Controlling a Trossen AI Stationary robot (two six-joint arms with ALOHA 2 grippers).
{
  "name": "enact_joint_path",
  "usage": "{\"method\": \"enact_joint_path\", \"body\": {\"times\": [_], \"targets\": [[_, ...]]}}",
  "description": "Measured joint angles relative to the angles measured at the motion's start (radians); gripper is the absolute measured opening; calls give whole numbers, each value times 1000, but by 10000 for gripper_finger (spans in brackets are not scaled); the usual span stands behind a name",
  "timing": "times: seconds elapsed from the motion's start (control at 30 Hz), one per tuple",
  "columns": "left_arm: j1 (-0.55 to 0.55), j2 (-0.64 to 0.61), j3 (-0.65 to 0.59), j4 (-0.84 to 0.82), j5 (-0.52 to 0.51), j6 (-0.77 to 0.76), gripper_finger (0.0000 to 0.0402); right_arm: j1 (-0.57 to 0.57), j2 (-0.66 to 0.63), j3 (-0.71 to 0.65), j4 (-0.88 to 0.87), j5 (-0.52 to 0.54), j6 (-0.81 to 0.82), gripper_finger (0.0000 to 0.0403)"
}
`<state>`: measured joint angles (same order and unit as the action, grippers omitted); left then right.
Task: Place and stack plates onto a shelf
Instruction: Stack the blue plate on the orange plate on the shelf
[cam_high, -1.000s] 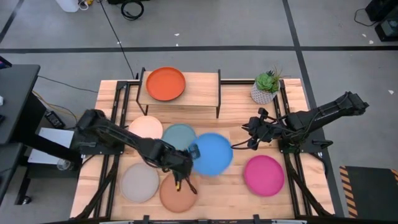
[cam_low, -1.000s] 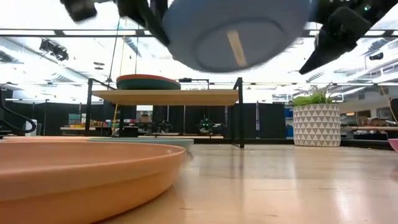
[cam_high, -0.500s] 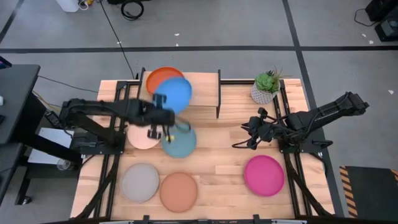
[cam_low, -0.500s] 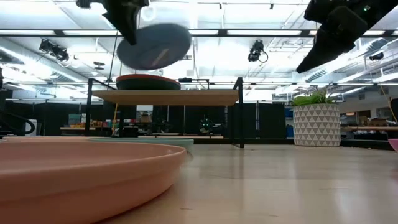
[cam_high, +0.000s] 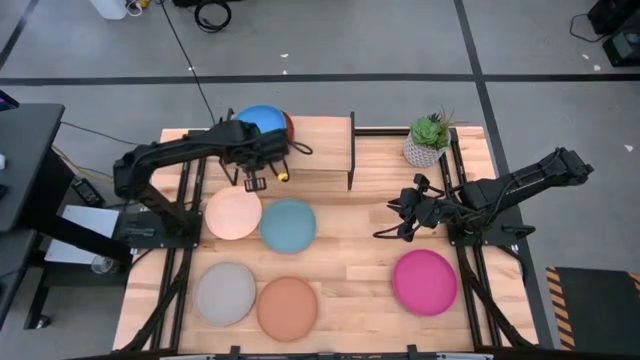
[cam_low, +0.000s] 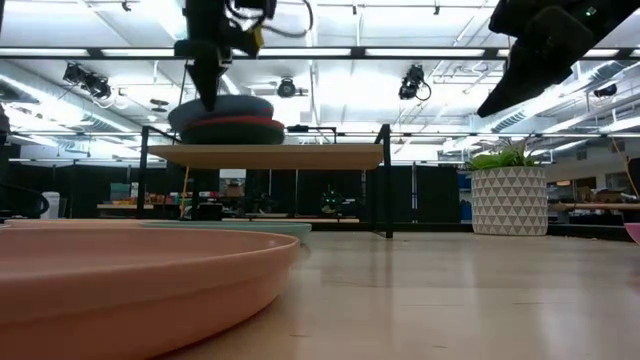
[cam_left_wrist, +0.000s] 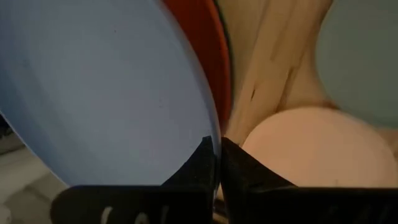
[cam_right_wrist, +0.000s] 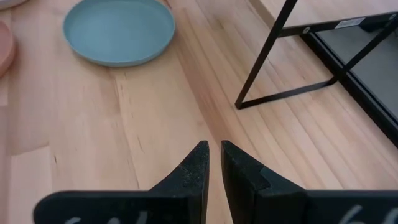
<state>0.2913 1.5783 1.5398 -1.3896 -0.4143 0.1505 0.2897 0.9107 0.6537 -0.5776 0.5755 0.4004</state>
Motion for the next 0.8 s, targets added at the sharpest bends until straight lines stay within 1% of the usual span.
{"method": "enact_joint_path", "body": {"times": [0.17, 0.37, 0.5, 0.6, 0.7, 0.8], "targets": [[2, 30, 1, -1, -1, 45, 15, 0, 0, 0, -6, 0, 0, 49], [-3, 34, 1, -3, -8, 70, 31, 0, 0, 0, -5, -1, 0, 49], [-11, 34, 1, 0, -50, 76, 40, 0, 0, 0, -5, -6, 0, 49], [-23, 32, 1, 1, -67, 98, 63, 0, 0, 0, -5, -7, 0, 49], [-36, 32, 8, -5, -87, 99, 98, 0, 0, 0, -5, -9, 0, 49], [-51, 32, 54, -15, -95, 113, 131, 0, 0, 0, -11, -45, -2, 49]]}}
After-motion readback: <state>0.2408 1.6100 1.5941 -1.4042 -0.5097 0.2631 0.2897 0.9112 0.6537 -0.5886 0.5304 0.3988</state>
